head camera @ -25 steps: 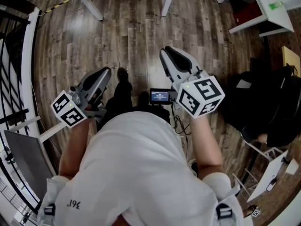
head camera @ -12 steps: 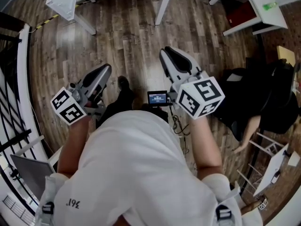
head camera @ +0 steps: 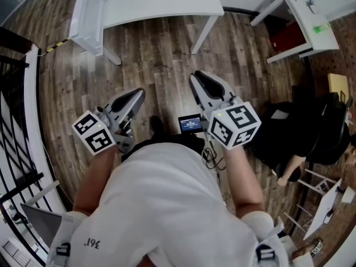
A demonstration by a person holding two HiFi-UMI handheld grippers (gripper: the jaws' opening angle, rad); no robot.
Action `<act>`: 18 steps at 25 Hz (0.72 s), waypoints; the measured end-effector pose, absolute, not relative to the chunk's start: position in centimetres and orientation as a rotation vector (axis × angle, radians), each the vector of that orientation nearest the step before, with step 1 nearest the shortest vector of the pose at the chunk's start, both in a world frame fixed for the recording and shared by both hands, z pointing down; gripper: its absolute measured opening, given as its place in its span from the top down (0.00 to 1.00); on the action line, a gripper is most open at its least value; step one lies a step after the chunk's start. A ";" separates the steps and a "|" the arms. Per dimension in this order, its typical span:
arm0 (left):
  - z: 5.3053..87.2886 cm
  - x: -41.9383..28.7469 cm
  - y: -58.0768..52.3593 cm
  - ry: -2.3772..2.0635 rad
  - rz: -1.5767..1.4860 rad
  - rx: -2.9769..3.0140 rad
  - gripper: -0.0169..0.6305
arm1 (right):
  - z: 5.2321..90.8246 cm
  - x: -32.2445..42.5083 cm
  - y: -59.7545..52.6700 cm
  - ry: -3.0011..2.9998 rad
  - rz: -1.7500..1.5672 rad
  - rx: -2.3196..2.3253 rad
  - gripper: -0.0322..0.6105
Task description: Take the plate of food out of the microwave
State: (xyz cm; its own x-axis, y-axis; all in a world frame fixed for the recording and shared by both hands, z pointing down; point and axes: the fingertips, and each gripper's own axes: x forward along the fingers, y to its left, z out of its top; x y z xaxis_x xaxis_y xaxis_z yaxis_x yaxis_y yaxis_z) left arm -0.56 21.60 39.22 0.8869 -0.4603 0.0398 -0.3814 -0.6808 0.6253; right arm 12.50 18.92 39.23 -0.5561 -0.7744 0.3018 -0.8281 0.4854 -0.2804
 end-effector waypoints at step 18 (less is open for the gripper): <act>42.1 -1.9 7.7 -0.685 -0.034 2.418 0.99 | 41.7 6.9 2.0 -2.622 0.585 1.224 0.89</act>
